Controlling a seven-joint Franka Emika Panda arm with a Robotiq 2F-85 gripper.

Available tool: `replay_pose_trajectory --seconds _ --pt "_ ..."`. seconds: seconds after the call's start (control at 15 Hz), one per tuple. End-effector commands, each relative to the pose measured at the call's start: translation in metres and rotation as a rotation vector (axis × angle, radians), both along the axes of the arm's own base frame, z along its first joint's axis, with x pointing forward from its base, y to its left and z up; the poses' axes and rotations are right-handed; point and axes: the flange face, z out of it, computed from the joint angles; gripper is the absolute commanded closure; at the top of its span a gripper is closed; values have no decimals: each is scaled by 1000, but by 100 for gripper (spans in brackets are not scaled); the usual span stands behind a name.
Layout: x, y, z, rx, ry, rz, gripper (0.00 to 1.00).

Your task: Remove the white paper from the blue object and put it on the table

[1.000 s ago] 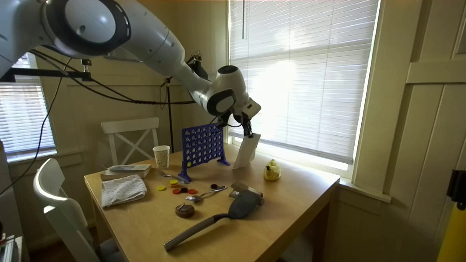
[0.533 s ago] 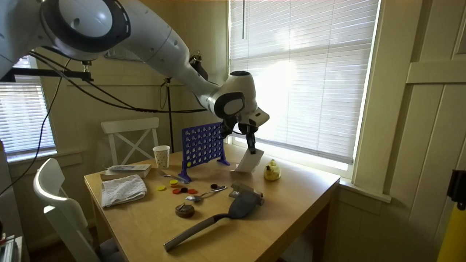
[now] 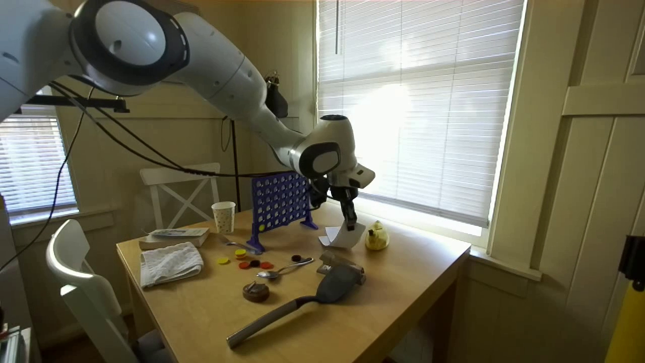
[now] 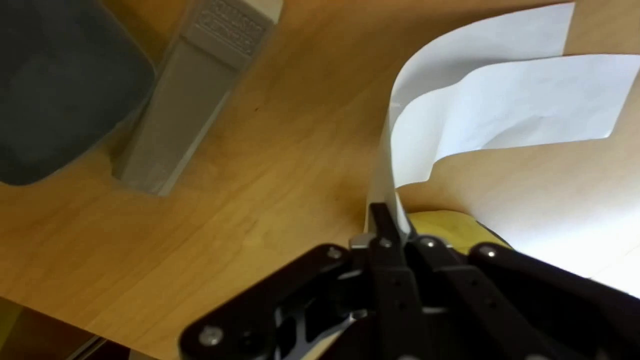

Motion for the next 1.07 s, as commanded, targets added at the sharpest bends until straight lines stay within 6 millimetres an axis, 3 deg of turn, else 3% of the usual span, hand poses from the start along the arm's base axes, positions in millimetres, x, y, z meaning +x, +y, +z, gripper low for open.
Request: replay_pose_trajectory --seconds 0.0,0.2,0.67,1.0 --pt "7 -3 -9 -86 -11 77 72" --pt "12 6 16 -149 -55 155 53" --pt "-8 65 154 -297 -89 306 4" --pt "-37 94 228 -283 20 341 0"
